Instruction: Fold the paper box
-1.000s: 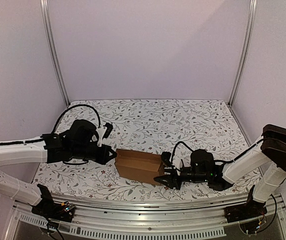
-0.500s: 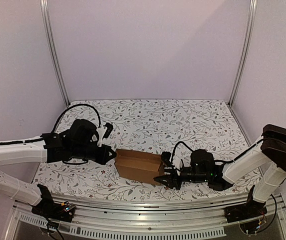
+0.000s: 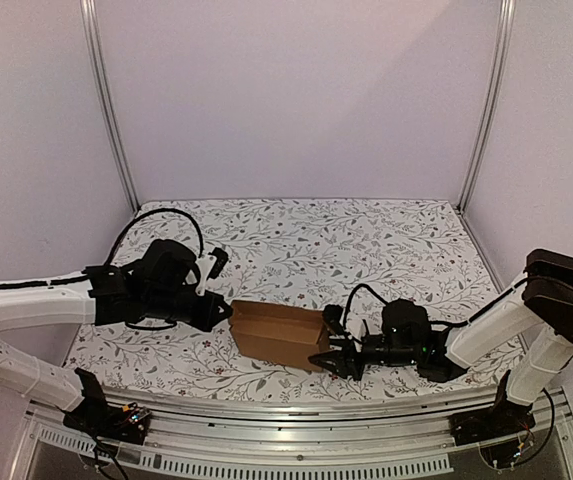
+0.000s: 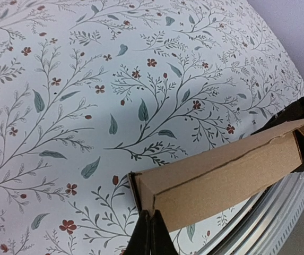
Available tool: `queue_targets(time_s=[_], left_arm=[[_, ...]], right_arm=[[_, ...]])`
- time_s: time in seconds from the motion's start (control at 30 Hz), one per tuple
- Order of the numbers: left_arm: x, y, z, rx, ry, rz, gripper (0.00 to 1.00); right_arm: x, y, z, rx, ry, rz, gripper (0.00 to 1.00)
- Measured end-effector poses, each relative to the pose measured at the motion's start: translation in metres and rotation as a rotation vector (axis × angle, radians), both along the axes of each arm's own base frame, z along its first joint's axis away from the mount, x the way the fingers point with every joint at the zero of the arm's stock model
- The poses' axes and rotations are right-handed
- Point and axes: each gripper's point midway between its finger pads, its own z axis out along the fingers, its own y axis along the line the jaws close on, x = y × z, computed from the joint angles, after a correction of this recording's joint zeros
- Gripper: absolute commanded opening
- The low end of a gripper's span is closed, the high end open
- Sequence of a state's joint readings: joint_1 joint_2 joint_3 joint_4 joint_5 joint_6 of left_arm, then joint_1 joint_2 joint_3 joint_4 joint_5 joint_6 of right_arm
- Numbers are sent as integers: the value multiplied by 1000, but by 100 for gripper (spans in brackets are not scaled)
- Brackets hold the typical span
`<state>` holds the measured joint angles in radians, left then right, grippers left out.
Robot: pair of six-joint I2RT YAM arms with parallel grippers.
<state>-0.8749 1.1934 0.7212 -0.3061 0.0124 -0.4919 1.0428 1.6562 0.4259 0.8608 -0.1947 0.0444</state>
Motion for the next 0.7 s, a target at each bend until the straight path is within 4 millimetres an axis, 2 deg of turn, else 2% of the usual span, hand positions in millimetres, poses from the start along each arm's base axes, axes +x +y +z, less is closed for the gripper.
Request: queue_targets(time_s=[0.43,0.7], left_arm=[[-2,-2,-5,26,6,-10,0],[-3,-5,-5,42,-8,-7,0]], right_arm=[[-1,-1,-3,-12,1,-2,26],[-1,-1,-4,-15,-2,-11,33]])
